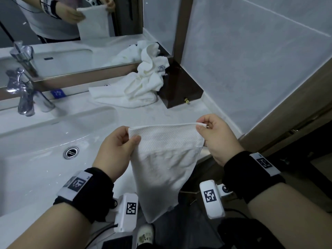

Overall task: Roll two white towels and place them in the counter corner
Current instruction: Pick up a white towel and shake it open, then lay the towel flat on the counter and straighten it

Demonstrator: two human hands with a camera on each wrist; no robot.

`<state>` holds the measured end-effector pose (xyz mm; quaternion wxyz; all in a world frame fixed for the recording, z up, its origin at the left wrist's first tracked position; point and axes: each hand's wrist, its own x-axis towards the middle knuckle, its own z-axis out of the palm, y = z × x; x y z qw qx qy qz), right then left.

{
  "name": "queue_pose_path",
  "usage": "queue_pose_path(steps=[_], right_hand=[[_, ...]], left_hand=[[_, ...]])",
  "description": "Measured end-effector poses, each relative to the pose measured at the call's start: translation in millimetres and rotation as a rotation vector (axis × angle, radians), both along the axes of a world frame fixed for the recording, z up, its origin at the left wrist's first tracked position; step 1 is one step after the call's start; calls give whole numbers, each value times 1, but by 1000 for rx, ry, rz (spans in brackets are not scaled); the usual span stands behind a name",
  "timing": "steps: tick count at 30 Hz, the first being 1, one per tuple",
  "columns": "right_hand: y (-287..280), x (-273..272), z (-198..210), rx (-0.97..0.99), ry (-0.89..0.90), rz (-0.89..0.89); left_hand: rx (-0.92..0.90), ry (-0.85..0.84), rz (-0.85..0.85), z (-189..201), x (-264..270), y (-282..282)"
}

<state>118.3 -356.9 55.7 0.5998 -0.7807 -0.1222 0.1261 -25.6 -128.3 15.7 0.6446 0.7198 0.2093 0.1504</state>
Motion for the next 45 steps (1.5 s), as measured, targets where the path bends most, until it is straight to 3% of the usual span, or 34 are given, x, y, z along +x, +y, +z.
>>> queue_pose_path(steps=[8,17,19,21,23,36,45], right_hand=[[32,20,-25,-257,-32,27],[54,38,-36,-439,71,5],[58,42,-36,-430,198,53],[63,44,-38,-235,486,62],[65,43,-44,-105,618,100],[70,71,-75,-125,393,114],[89,98,-83,-234,285,198]], left_hand=[[-16,54,6,-17,14,26],[-103,128,-9,-35,29,49],[-99,131,13,-41,32,53],[-107,133,55,-47,34,56],[-130,151,85,-54,35,57],[-192,172,144,-62,45,53],[-196,246,301,-67,60,55]])
